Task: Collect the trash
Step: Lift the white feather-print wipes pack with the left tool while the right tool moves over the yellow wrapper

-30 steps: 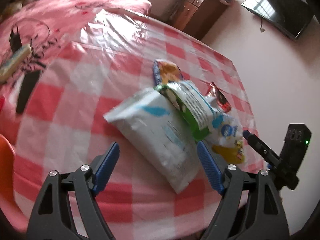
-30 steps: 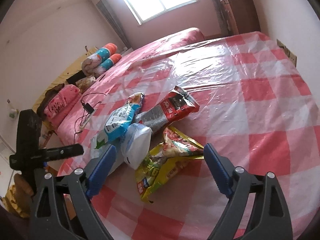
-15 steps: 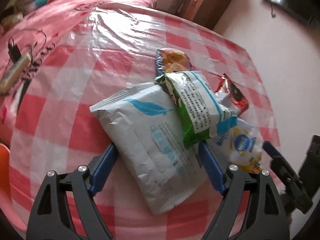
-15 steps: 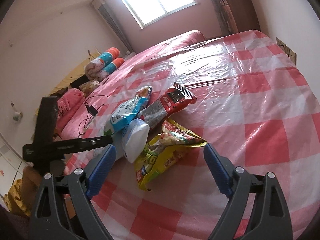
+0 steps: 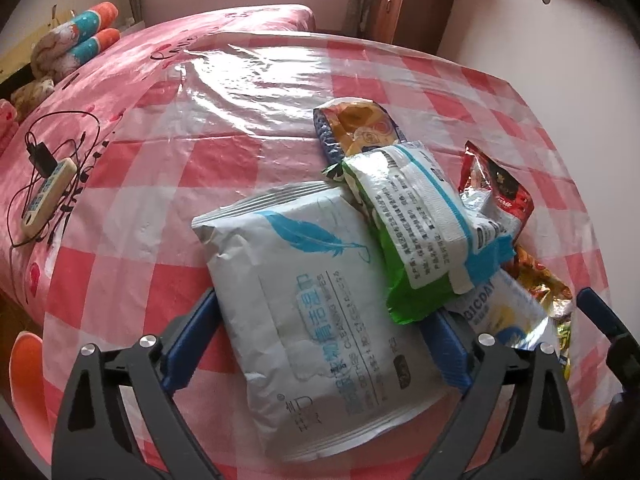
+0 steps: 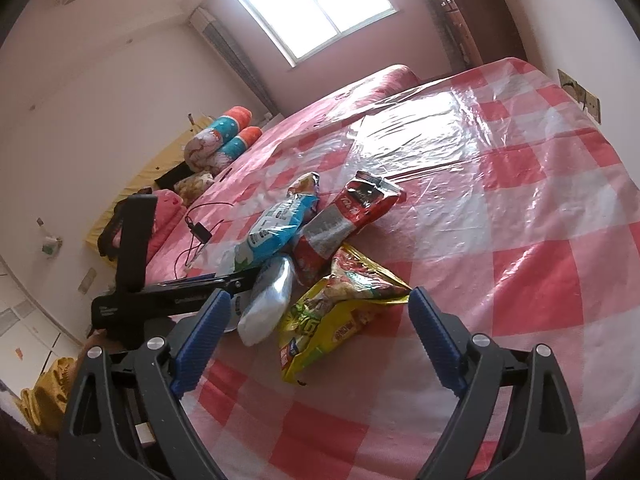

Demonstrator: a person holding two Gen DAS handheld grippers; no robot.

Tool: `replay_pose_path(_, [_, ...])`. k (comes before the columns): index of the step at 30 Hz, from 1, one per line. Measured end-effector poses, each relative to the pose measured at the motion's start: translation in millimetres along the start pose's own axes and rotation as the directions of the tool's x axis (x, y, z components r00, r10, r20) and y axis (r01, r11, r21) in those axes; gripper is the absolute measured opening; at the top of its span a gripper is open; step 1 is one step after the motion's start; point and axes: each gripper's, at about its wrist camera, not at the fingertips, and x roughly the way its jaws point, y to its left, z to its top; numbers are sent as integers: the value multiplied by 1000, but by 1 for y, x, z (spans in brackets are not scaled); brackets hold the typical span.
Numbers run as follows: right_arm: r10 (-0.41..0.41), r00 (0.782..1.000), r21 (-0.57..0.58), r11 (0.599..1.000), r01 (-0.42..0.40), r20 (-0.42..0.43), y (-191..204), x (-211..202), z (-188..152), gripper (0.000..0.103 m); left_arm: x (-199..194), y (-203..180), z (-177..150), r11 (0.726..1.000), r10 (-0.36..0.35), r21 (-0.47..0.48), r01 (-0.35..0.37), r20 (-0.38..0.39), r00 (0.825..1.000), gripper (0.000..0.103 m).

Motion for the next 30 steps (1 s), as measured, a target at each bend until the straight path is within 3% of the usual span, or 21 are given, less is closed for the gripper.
replay_pose_path(8, [6,1000,-2,1000,-6,-20,4,3,0,90,5,-1,0,1000,9,20,-10,25,1000,99])
replay_pose_path(17, [-38,998,-3,999,37,-47,5,10,1,90,-2,-6,-6,998,49,36,-50,38,998,87])
replay_pose_path(30, [-90,990,13,996,92,-110,0,30,5,90,-40,26,-36,997,71,-20,-70,58,996,85])
